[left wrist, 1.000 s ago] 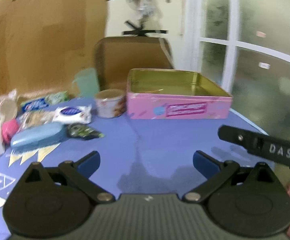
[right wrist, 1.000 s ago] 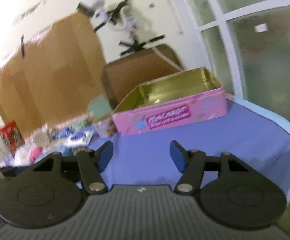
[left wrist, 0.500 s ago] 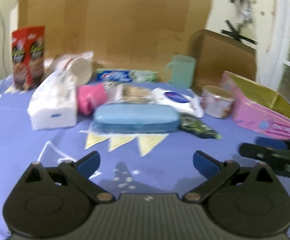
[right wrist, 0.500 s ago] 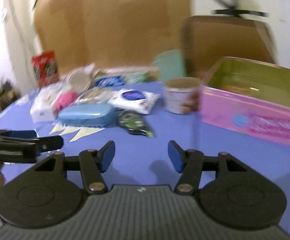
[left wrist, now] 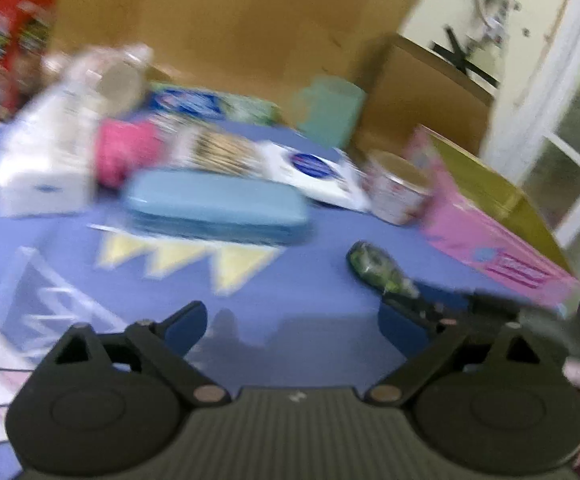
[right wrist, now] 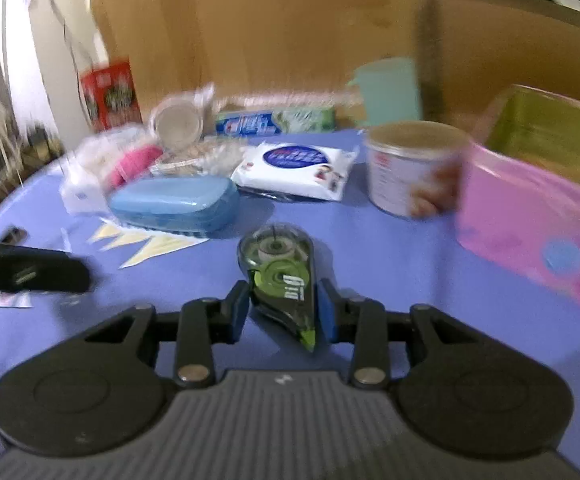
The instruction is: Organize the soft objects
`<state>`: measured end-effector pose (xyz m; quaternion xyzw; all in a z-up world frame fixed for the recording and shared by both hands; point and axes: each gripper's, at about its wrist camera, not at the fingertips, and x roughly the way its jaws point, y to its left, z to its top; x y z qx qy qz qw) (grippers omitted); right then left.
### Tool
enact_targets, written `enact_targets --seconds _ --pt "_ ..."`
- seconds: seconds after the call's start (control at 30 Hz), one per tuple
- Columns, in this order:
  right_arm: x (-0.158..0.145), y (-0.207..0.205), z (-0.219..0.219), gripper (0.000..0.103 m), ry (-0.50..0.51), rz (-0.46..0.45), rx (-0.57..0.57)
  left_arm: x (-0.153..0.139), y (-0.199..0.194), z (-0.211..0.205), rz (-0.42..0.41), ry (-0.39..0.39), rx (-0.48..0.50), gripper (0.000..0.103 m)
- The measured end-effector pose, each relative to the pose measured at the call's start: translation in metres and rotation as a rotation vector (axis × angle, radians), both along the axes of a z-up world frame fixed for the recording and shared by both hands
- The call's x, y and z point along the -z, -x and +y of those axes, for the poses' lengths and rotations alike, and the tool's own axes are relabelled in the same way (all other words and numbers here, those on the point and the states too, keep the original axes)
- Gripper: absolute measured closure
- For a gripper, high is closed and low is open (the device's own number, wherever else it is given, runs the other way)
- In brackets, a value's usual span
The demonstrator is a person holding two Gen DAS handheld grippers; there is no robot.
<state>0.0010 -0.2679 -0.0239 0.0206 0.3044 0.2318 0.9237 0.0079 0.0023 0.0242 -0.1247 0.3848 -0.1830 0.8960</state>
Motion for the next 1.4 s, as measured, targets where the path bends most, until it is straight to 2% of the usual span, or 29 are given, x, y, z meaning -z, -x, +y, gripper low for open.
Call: enact_targets --seconds 0.1,0.2,0.27,0.3,0.37,0.47,0.57,0.63,0.7,0.73,0.77,0.83,0.97,1.13,1.2,1.27,1.4 --pt "0.002 0.024 -0.027 0.064 -0.119 0.025 0.052 0.004 -0.014 -0.034 0.063 0.048 0.111 0.019" --pt "0.004 0.038 -0.038 0.064 -0.136 -0.002 0.087 0.010 -0.027 -0.064 0.106 0.074 0.164 0.024" --pt "0.002 0.042 -0.040 0.064 -0.138 -0.025 0.092 0.013 -0.035 -0.083 0.141 0.077 0.188 0.043" --pt "0.001 0.045 -0.042 0.064 -0.138 -0.043 0.091 0.012 -0.038 -0.093 0.148 0.082 0.208 0.046" --pt "-0.002 0.047 -0.044 0.064 -0.123 -0.075 0.108 0.004 -0.041 -0.111 0.148 0.085 0.252 0.063" --pt "-0.011 0.049 -0.058 0.064 -0.123 -0.153 0.172 -0.024 -0.040 -0.145 0.067 0.034 0.317 0.063" --pt "-0.030 0.052 -0.080 0.064 -0.130 -0.245 0.242 -0.052 -0.044 -0.180 -0.010 0.023 0.382 0.063" --pt "-0.043 0.049 -0.094 0.064 -0.095 -0.310 0.298 -0.065 -0.049 -0.206 -0.057 0.017 0.422 0.063" --pt "-0.052 0.044 -0.110 0.063 -0.060 -0.349 0.350 -0.073 -0.055 -0.233 -0.103 0.016 0.437 0.057" --pt "-0.055 0.038 -0.117 0.063 -0.038 -0.363 0.381 -0.074 -0.059 -0.244 -0.116 0.014 0.437 0.047" --pt "-0.057 0.032 -0.124 0.063 -0.014 -0.369 0.410 -0.074 -0.062 -0.252 -0.128 0.008 0.428 0.042" --pt "-0.055 0.014 -0.134 0.063 0.033 -0.358 0.465 -0.072 -0.067 -0.261 -0.160 -0.010 0.392 0.042" --pt "-0.042 -0.014 -0.153 0.062 0.072 -0.286 0.528 -0.064 -0.066 -0.238 -0.165 0.001 0.342 0.033" --pt "-0.046 -0.001 -0.156 0.060 -0.017 -0.308 0.537 -0.044 -0.046 -0.153 -0.217 -0.034 0.251 0.029" --pt "-0.050 0.008 -0.143 0.060 -0.055 -0.321 0.489 -0.031 -0.035 -0.113 -0.230 -0.069 0.191 0.029" --pt "-0.057 0.004 -0.120 0.060 -0.078 -0.315 0.393 -0.019 -0.026 -0.078 -0.234 -0.097 0.128 0.029" --pt "-0.063 -0.013 -0.057 0.059 -0.058 -0.267 0.176 0.002 -0.017 -0.019 -0.213 -0.124 0.025 0.028"
